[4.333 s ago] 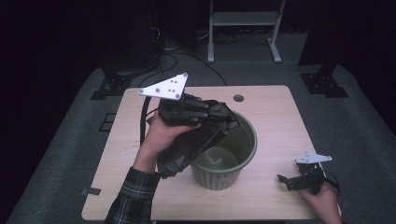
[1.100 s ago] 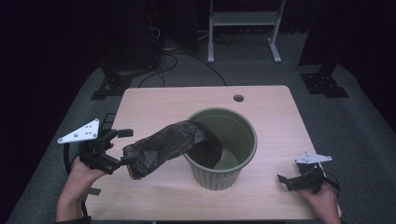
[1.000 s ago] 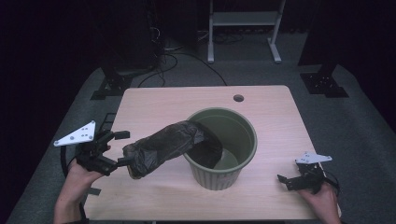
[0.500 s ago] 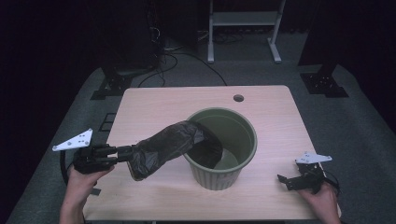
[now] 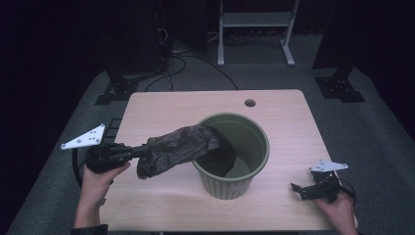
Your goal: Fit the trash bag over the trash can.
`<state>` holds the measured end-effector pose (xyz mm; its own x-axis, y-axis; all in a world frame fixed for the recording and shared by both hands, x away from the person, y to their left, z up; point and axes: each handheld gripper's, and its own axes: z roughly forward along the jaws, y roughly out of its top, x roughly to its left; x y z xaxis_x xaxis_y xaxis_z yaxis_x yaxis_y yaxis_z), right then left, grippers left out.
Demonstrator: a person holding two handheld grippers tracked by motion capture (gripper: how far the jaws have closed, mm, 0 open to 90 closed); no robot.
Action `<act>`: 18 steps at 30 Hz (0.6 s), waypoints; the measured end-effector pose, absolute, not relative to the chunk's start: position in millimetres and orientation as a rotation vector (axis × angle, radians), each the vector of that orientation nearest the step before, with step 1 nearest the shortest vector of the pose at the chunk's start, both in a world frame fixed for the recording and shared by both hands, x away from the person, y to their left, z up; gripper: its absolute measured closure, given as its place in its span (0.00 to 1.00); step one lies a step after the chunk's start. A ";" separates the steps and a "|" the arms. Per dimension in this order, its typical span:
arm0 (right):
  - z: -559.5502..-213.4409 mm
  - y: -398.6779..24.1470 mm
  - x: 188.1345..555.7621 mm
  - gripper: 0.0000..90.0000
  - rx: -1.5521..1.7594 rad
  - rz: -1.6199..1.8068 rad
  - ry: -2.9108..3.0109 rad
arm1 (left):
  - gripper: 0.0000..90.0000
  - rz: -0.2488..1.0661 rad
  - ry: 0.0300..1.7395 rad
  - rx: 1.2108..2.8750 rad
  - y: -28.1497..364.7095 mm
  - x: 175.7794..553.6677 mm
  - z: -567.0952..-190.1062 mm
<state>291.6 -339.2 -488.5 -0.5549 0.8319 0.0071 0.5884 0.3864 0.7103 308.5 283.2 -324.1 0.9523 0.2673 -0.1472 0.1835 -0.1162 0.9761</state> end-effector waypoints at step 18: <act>-473.4 -340.7 287.6 0.00 1.228 1.001 2.259 | 0.99 0.013 0.155 1.730 187.6 344.9 -285.8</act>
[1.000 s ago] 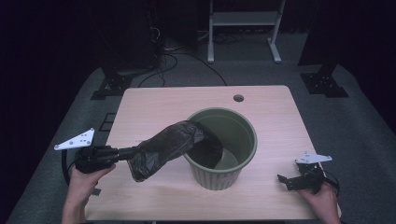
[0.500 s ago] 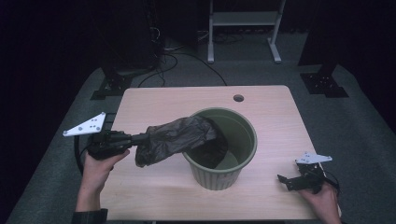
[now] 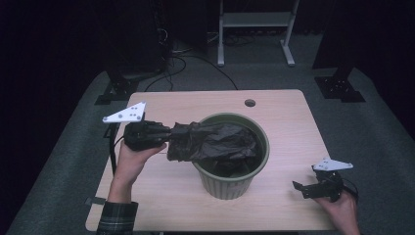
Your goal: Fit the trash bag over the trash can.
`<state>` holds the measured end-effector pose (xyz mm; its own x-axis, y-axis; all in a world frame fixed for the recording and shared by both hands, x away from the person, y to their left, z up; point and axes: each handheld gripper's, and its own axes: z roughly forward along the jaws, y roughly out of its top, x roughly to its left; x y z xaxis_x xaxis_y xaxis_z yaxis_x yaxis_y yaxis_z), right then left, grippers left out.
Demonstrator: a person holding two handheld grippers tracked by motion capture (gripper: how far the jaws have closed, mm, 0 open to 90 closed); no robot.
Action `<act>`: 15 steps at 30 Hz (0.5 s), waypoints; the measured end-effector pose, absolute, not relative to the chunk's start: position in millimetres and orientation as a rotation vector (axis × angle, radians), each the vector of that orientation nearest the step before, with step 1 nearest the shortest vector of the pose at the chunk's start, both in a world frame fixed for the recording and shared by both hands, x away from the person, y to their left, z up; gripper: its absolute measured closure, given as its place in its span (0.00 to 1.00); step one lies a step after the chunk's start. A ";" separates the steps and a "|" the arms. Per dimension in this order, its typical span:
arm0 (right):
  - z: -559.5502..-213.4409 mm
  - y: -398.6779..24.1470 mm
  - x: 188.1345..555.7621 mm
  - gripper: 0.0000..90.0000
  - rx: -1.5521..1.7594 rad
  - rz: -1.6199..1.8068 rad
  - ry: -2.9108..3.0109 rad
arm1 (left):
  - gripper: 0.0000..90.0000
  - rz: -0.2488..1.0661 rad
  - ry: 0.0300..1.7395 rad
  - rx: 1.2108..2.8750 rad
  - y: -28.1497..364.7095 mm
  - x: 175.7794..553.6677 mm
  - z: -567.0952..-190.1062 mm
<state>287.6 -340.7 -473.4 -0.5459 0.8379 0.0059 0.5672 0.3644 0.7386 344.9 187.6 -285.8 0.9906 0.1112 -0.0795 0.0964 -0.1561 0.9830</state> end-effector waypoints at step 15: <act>-369.8 -334.6 280.6 0.14 1.033 1.389 2.199 | 0.99 -0.013 0.098 1.749 138.9 359.3 -274.0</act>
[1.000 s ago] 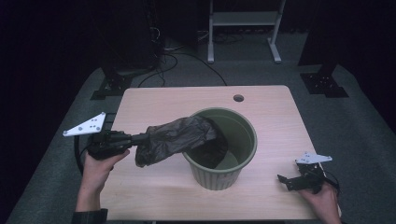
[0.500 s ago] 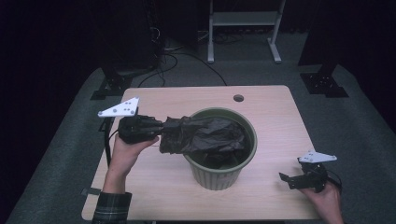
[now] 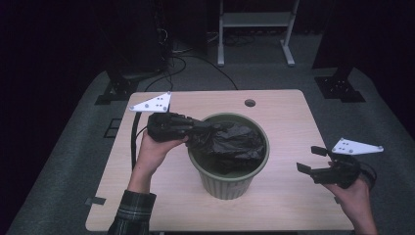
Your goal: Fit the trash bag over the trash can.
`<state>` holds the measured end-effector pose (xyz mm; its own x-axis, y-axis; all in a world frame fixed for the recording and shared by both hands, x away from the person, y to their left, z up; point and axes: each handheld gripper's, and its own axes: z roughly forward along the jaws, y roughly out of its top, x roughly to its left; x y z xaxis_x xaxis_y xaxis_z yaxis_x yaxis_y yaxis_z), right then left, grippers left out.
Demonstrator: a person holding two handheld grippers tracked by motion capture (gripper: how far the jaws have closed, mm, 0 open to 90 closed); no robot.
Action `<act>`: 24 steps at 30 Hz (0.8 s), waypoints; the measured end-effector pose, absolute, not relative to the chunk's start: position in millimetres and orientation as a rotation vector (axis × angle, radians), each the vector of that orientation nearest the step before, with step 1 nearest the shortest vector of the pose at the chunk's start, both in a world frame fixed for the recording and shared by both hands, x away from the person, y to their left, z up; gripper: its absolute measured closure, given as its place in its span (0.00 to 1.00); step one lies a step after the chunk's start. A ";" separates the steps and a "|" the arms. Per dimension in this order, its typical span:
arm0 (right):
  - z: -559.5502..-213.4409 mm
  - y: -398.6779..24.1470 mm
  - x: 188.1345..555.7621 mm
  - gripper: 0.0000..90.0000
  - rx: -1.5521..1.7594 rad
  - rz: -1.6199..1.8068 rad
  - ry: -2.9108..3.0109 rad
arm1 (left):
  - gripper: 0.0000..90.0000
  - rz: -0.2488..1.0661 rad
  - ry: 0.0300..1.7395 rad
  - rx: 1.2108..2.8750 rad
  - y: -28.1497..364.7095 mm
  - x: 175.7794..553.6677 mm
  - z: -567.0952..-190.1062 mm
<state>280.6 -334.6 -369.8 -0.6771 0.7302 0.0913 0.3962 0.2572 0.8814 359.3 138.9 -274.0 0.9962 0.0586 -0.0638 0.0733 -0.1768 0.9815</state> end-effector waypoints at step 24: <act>-281.8 -211.3 328.0 0.52 0.566 1.640 2.337 | 0.98 -0.041 0.059 1.770 123.8 356.7 -274.8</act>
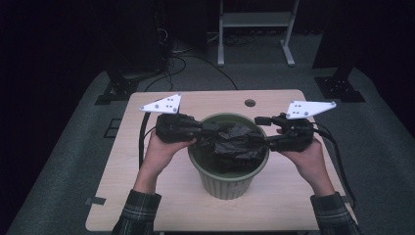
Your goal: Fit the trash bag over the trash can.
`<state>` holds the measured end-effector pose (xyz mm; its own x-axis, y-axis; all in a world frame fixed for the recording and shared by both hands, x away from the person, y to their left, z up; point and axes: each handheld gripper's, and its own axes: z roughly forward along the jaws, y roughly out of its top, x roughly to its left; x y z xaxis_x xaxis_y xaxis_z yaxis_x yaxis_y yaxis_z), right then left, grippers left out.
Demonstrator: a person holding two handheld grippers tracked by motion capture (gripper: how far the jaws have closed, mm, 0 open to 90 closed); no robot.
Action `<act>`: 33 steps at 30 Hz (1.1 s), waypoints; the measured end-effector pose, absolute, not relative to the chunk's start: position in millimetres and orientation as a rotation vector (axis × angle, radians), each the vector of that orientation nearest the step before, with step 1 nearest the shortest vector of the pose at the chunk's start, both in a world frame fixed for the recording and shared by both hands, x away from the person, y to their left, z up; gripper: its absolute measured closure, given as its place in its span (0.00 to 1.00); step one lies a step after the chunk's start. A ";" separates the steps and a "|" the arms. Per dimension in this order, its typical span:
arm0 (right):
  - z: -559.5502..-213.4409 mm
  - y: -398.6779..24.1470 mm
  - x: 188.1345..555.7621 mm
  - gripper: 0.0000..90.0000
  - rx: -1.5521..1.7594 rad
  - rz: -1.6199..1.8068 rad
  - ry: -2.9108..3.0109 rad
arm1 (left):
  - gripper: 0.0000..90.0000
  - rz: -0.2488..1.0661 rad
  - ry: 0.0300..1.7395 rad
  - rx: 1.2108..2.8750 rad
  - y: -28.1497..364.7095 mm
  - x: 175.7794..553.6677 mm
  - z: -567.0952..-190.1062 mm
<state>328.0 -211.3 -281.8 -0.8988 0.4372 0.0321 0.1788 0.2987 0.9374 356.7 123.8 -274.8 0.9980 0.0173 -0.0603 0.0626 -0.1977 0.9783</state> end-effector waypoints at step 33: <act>-293.6 -243.1 328.6 1.00 0.565 1.813 2.344 | 0.43 0.126 0.284 1.695 177.6 365.1 -295.1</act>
